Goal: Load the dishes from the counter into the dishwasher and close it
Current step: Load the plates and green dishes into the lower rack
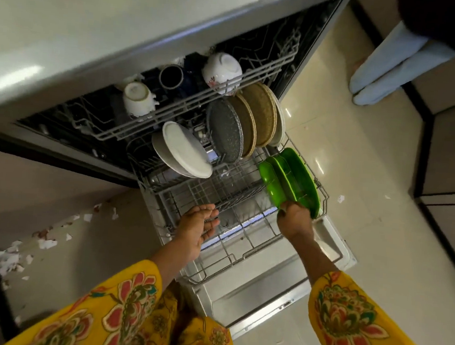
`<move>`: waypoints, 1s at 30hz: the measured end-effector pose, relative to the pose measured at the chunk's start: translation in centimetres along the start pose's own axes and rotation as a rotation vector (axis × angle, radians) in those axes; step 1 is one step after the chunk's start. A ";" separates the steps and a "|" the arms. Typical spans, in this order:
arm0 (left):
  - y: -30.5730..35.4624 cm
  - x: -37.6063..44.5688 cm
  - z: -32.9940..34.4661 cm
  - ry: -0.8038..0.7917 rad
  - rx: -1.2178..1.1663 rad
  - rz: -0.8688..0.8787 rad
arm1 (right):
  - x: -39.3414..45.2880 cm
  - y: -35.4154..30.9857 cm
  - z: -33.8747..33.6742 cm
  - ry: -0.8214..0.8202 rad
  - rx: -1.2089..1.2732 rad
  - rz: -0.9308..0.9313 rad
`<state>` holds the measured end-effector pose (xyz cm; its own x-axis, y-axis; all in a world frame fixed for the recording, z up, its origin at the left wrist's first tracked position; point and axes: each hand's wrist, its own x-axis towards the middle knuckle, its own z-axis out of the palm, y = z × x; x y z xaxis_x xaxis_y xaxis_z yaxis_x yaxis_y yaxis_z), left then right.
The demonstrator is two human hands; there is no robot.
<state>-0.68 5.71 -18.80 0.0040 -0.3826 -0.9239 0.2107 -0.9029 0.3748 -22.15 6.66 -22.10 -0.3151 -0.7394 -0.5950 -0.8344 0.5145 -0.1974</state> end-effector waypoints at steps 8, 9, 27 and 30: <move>1.2 -7.1 -0.7 -0.043 -0.062 0.130 | -7.3 -6.2 -2.1 0.059 0.056 -0.253; 1.4 -8.0 -1.1 -0.036 -0.082 0.145 | -8.3 -6.8 -2.3 0.075 0.062 -0.282; 5.5 -21.3 -20.7 0.101 -0.639 0.397 | -23.2 -27.3 -1.8 -0.009 -0.044 -0.756; 6.9 -23.0 -25.8 0.132 -0.696 0.473 | -26.3 -33.3 -0.8 -0.032 -0.017 -0.840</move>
<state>25.94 13.35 3.01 0.3480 -0.6241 -0.6996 0.7111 -0.3106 0.6308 13.59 8.60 0.73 0.4265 -0.8608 -0.2777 -0.7928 -0.2080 -0.5729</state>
